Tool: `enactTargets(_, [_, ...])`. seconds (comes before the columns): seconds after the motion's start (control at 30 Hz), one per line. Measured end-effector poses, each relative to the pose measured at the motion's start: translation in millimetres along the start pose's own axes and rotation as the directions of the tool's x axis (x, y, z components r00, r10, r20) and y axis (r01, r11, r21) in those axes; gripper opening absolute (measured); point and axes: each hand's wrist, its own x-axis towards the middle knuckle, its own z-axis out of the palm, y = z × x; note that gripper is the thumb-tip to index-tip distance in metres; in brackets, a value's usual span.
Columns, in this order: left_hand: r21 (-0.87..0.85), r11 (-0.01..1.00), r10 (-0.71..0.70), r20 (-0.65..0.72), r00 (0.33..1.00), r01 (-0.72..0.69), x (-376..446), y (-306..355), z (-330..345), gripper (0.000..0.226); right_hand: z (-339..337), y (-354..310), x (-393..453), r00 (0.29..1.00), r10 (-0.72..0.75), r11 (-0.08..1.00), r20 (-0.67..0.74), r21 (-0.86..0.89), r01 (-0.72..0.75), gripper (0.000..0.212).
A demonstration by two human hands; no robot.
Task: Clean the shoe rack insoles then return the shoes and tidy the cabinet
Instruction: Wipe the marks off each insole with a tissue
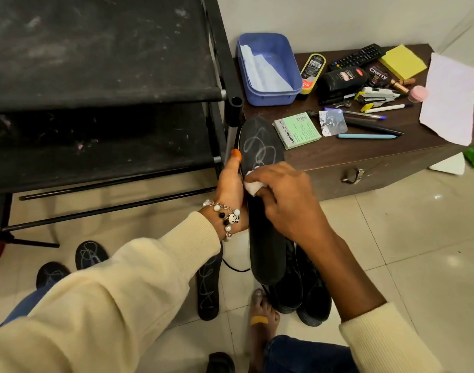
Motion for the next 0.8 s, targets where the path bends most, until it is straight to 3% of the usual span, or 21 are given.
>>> enactTargets(0.1, [0.023,1.0,-0.007,-0.035,0.999,0.008,2,-1,-3,0.058,-2,-4,0,0.997,-0.072,0.996,0.028,0.056,0.07,0.035])
enactTargets(0.2, [0.042,0.999,-0.028,-0.012,1.0,0.028,1,0,-1,0.067,-10,8,0,0.992,-0.091,0.995,0.091,-0.036,0.094,0.038])
enactTargets(0.33, [0.049,0.998,-0.032,0.049,0.998,0.03,-2,-1,2,0.071,-14,32,1,0.992,0.093,0.97,0.084,-0.23,-0.072,0.043])
enactTargets(0.47, [0.057,0.998,-0.007,0.034,0.999,0.005,1,-3,1,0.069,-8,32,1,0.977,0.21,0.953,0.041,-0.231,-0.195,0.045])
enactTargets(0.57, [0.063,0.998,-0.002,0.005,1.0,0.002,0,-1,1,0.068,-4,17,0,0.988,0.151,0.984,-0.033,-0.094,-0.154,0.038])
enactTargets(0.67, [0.052,0.999,-0.01,-0.027,1.0,0.012,1,-3,-1,0.063,1,2,-1,1.0,0.017,1.0,-0.024,0.005,-0.016,0.035])
enactTargets(0.8, [0.047,0.999,-0.022,-0.027,0.999,0.023,4,-4,-2,0.06,-3,4,-2,0.996,-0.085,0.996,0.038,-0.01,0.086,0.038])
